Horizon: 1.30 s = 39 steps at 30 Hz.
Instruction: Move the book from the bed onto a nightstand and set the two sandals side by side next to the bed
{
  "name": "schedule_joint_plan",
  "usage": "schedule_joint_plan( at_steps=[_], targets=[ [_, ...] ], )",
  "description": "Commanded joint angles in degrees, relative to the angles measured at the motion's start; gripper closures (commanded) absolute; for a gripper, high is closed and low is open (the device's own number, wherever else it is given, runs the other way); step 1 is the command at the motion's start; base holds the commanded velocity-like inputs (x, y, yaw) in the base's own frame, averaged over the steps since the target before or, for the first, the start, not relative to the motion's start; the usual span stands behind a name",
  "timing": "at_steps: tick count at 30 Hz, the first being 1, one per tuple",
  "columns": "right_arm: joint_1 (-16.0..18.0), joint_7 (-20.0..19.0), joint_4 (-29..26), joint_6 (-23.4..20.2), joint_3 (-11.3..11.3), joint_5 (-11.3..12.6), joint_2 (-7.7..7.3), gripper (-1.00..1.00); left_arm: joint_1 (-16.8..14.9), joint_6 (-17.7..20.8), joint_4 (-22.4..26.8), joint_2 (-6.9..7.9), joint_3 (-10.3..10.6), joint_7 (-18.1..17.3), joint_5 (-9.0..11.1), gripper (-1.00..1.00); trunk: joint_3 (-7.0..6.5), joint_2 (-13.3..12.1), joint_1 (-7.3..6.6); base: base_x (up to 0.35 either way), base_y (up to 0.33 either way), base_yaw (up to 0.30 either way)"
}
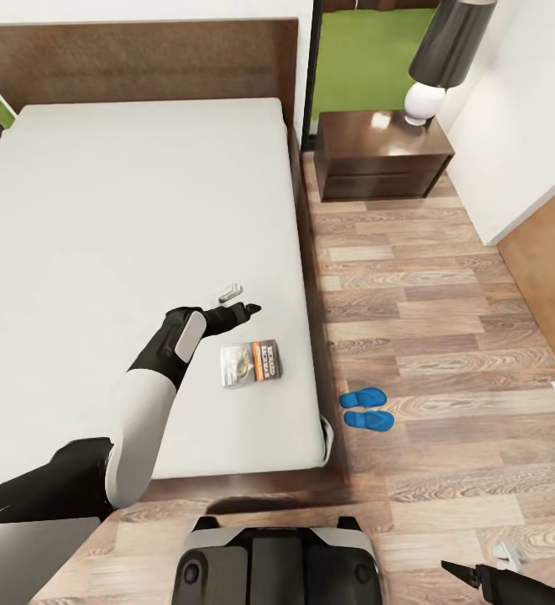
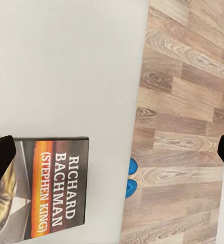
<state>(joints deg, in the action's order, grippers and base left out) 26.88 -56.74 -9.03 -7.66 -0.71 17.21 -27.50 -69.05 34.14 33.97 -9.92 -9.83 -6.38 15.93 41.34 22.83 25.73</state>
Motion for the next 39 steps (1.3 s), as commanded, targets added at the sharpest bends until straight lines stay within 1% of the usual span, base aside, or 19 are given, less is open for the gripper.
schedule_joint_plan(
  at_steps=[1,9,15,34,37,39],
  targets=[
    [0.0,-0.2,0.0,-0.6,-0.1,0.3,-0.02,-1.00,0.0,0.4,0.0,-0.08,-0.4,-0.2,0.0,-1.00,0.07,0.1,0.05,0.132,0.000,0.000],
    [0.0,-0.2,0.0,-0.6,0.0,0.3,-0.01,-1.00,0.0,0.3,0.0,-0.08,-0.4,-0.2,0.0,-1.00,0.07,0.1,0.05,0.029,0.000,0.000],
    [0.0,-0.2,0.0,-0.6,0.0,0.3,-0.03,-1.00,0.1,-0.4,0.0,-0.08,-0.4,-0.1,0.0,-1.00,1.14,2.5,1.37,0.002,0.000,0.000],
    [0.0,-0.2,0.0,-0.6,0.0,0.3,-0.02,-1.00,0.1,-0.5,0.0,-0.08,-0.4,-0.1,0.0,-1.00,4.55,10.1,5.54,0.000,0.000,0.000],
    [0.0,-0.2,0.0,-0.6,0.0,0.3,-0.01,-1.00,0.1,-1.6,0.0,-0.08,-0.4,-0.1,0.0,-1.00,5.09,11.3,6.20,0.000,0.000,0.000],
    [0.0,-0.2,0.0,-0.6,0.0,0.3,-0.02,-1.00,0.1,-3.4,-0.1,-0.08,-0.4,0.0,0.0,-1.00,5.45,12.1,6.64,0.000,0.000,0.000]
  ],
)
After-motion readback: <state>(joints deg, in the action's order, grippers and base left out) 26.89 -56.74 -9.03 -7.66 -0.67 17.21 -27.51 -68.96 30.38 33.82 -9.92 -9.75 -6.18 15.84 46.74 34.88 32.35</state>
